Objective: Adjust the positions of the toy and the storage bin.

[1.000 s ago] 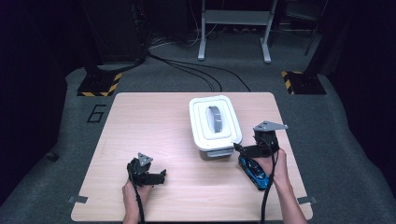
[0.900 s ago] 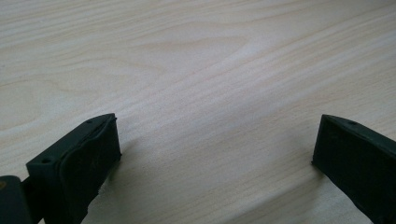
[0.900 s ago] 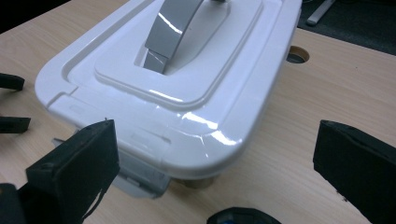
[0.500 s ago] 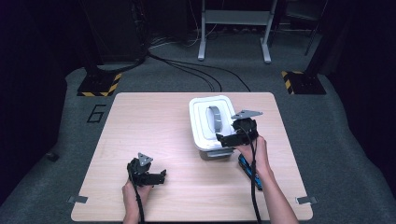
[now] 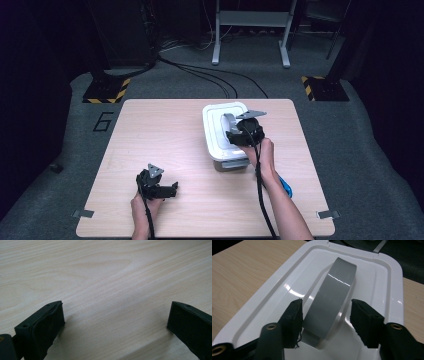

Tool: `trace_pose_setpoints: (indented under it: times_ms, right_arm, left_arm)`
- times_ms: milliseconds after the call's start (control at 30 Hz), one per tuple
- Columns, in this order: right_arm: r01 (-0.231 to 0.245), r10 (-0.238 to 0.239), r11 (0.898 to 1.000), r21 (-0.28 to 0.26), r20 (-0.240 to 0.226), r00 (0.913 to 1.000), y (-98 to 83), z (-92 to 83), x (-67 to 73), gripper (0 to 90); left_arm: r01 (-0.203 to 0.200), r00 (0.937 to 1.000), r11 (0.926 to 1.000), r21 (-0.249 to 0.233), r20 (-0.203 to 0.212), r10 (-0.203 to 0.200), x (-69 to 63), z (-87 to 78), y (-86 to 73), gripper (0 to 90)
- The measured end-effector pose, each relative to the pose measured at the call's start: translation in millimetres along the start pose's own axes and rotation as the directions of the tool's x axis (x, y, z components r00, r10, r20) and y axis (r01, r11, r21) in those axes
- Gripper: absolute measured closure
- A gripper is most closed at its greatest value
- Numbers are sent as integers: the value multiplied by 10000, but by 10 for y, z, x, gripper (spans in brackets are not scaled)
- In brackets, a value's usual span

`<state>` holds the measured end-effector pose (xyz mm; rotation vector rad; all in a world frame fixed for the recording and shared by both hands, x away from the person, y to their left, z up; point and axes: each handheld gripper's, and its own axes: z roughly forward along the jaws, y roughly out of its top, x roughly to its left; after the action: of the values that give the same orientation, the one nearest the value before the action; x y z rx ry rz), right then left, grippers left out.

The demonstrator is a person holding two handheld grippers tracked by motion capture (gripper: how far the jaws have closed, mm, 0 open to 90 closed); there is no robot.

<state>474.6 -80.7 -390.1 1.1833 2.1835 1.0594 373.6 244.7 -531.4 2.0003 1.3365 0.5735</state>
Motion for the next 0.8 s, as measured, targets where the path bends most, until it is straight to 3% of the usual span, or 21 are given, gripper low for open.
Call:
trace_pose_setpoints:
  times_ms: [67,200,267,400,533,667,800]
  right_arm:
    - [164,-164,9998,80,-29,9999,11,3,24,509]
    - [495,-499,9985,226,170,9986,28,15,67,522]
    - [251,-256,9993,286,170,9995,33,17,68,530]
    - [307,-307,9988,374,-24,9995,45,21,19,546]
    - [515,-462,9972,538,-955,9944,63,42,-131,570]
    - [709,-615,9950,701,-1279,9899,93,55,-218,574]
    - [725,-658,9946,748,-886,9939,137,70,-197,562]
  left_arm:
    - [-20,10000,10000,2,-13,20,1,-1,0,8]
    - [-26,10000,10000,28,-13,26,0,-4,0,10]
    - [-42,10000,10000,31,-10,42,1,-4,0,10]
    - [-26,10000,10000,28,-7,26,0,-4,0,10]
    - [-30,10000,10000,26,-7,30,0,-4,0,11]
    - [-28,10000,10000,24,-8,28,0,-4,0,11]
    - [-27,10000,10000,26,-7,27,0,-4,0,11]
